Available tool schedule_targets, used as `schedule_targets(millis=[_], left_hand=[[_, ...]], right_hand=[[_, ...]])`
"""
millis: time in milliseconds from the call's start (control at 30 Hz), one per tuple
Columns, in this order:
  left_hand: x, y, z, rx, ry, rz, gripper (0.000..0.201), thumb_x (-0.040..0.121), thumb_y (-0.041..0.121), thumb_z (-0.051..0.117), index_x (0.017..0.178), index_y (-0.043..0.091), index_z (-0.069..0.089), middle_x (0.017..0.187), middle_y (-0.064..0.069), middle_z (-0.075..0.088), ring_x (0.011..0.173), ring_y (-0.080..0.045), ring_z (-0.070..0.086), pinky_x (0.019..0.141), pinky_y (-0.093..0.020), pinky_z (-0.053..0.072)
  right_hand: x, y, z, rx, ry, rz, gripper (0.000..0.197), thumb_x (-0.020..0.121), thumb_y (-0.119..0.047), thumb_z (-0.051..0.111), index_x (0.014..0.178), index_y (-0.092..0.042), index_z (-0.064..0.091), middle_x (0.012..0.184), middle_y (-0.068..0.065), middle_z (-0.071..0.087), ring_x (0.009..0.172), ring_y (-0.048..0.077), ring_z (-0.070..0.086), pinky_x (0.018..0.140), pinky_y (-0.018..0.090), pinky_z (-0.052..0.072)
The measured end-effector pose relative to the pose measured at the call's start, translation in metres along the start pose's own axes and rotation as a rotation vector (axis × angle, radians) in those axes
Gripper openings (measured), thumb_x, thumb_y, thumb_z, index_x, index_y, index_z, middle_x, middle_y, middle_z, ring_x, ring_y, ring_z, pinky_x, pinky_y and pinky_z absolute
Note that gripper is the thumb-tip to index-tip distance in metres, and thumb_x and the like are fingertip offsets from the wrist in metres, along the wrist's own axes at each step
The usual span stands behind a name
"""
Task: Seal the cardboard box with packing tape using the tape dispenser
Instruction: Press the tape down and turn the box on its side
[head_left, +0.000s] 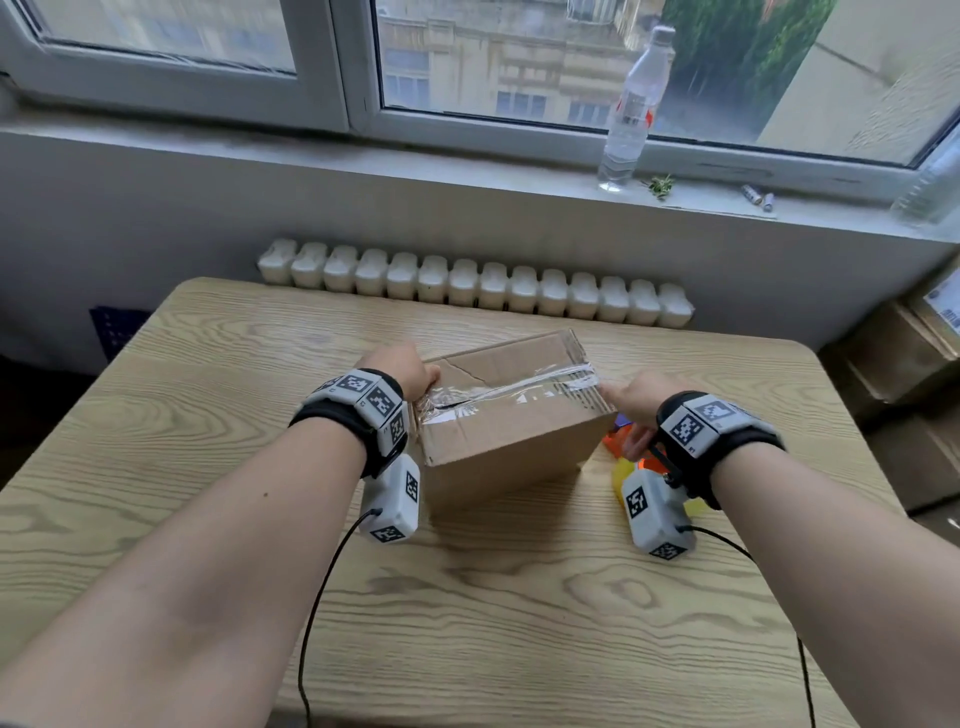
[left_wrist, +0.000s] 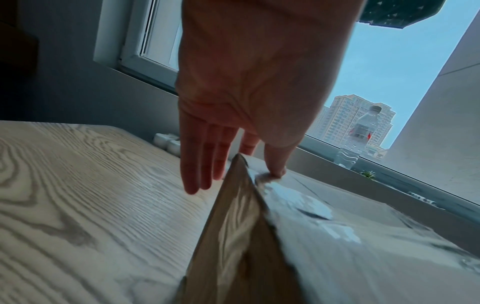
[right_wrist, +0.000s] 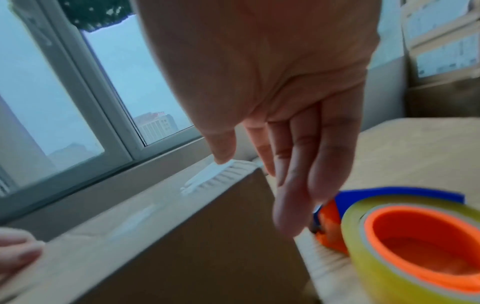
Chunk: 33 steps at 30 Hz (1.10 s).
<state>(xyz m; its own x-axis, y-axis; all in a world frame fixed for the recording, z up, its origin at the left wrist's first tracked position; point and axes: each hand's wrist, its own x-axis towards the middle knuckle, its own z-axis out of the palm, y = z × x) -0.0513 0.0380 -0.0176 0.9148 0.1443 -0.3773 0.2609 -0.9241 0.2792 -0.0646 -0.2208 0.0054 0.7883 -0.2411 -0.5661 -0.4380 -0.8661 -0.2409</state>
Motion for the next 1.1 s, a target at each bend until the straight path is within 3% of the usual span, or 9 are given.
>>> schedule_targets(millis=[100, 200, 367, 500, 667, 733, 800, 933, 1100], left_hand=[[0.002, -0.003, -0.001, 0.019, -0.016, -0.003, 0.049, 0.088, 0.053, 0.050, 0.093, 0.007, 0.065, 0.098, -0.010, 0.070, 0.089, -0.026, 0.063, 0.069, -0.032, 0.045], [0.000, -0.003, -0.001, 0.031, -0.026, 0.018, 0.052, 0.087, 0.056, 0.052, 0.089, 0.006, 0.066, 0.091, -0.009, 0.069, 0.080, -0.024, 0.060, 0.066, -0.031, 0.044], [-0.005, 0.005, 0.000, -0.016, -0.116, 0.072, 0.048, 0.091, 0.045, 0.055, 0.111, 0.002, 0.063, 0.107, -0.013, 0.068, 0.093, -0.028, 0.065, 0.085, -0.037, 0.056], [-0.005, 0.014, 0.004, -0.095, -0.145, 0.098, 0.047, 0.090, 0.040, 0.058, 0.112, -0.001, 0.061, 0.108, -0.016, 0.068, 0.099, -0.031, 0.067, 0.090, -0.040, 0.055], [-0.003, 0.016, 0.006, -0.164, -0.163, 0.103, 0.043, 0.089, 0.039, 0.061, 0.105, 0.000, 0.063, 0.100, -0.015, 0.072, 0.091, -0.028, 0.071, 0.086, -0.041, 0.057], [-0.002, 0.017, 0.006, -0.172, -0.171, 0.086, 0.045, 0.089, 0.040, 0.061, 0.109, -0.001, 0.063, 0.101, -0.014, 0.071, 0.091, -0.028, 0.071, 0.087, -0.040, 0.057], [-0.002, 0.021, 0.004, -0.116, -0.093, 0.077, 0.054, 0.089, 0.042, 0.059, 0.123, 0.000, 0.054, 0.113, -0.014, 0.067, 0.101, -0.029, 0.066, 0.089, -0.038, 0.054], [-0.001, 0.045, -0.002, -0.017, 0.139, 0.221, 0.068, 0.090, 0.042, 0.056, 0.144, 0.009, 0.031, 0.143, -0.013, 0.043, 0.131, -0.029, 0.044, 0.104, -0.040, 0.039], [-0.004, 0.106, -0.001, 0.134, 0.185, 0.430, 0.060, 0.089, 0.041, 0.056, 0.140, 0.014, 0.040, 0.143, -0.009, 0.042, 0.134, -0.027, 0.039, 0.110, -0.042, 0.033]], right_hand=[[-0.003, -0.015, 0.008, 0.216, -0.082, -0.048, 0.048, 0.096, -0.038, 0.047, 0.128, -0.002, 0.047, 0.083, 0.018, 0.066, 0.084, 0.036, 0.072, 0.083, 0.046, 0.057], [-0.004, -0.033, 0.011, 0.264, -0.011, -0.166, 0.048, 0.094, -0.019, 0.054, 0.137, -0.005, 0.037, 0.109, 0.017, 0.061, 0.097, 0.036, 0.068, 0.086, 0.048, 0.056], [-0.004, -0.052, 0.016, 0.266, 0.002, -0.267, 0.067, 0.091, -0.009, 0.057, 0.149, -0.019, 0.024, 0.125, 0.016, 0.057, 0.108, 0.031, 0.061, 0.086, 0.044, 0.057], [-0.002, -0.060, 0.020, 0.153, -0.011, -0.324, 0.066, 0.092, -0.004, 0.053, 0.149, -0.025, 0.027, 0.144, 0.014, 0.043, 0.113, 0.029, 0.058, 0.091, 0.044, 0.055], [0.005, -0.056, 0.018, 0.056, -0.002, -0.338, 0.062, 0.091, -0.001, 0.049, 0.147, -0.024, 0.034, 0.143, 0.013, 0.044, 0.116, 0.031, 0.058, 0.092, 0.045, 0.054], [0.006, -0.052, 0.017, 0.023, -0.003, -0.370, 0.061, 0.091, -0.001, 0.050, 0.146, -0.023, 0.035, 0.146, 0.011, 0.042, 0.119, 0.027, 0.054, 0.091, 0.038, 0.054], [0.006, -0.049, 0.014, -0.025, 0.017, -0.412, 0.060, 0.092, -0.003, 0.051, 0.146, -0.022, 0.035, 0.148, 0.008, 0.041, 0.120, 0.021, 0.051, 0.088, 0.028, 0.048], [0.002, -0.039, -0.002, -0.089, 0.101, -0.435, 0.053, 0.093, -0.009, 0.049, 0.143, -0.024, 0.040, 0.146, 0.008, 0.046, 0.126, 0.025, 0.051, 0.101, 0.031, 0.040], [0.004, -0.005, -0.035, -0.103, 0.185, -0.415, 0.046, 0.094, -0.011, 0.047, 0.138, -0.024, 0.048, 0.140, 0.007, 0.052, 0.115, 0.026, 0.058, 0.095, 0.032, 0.045]])
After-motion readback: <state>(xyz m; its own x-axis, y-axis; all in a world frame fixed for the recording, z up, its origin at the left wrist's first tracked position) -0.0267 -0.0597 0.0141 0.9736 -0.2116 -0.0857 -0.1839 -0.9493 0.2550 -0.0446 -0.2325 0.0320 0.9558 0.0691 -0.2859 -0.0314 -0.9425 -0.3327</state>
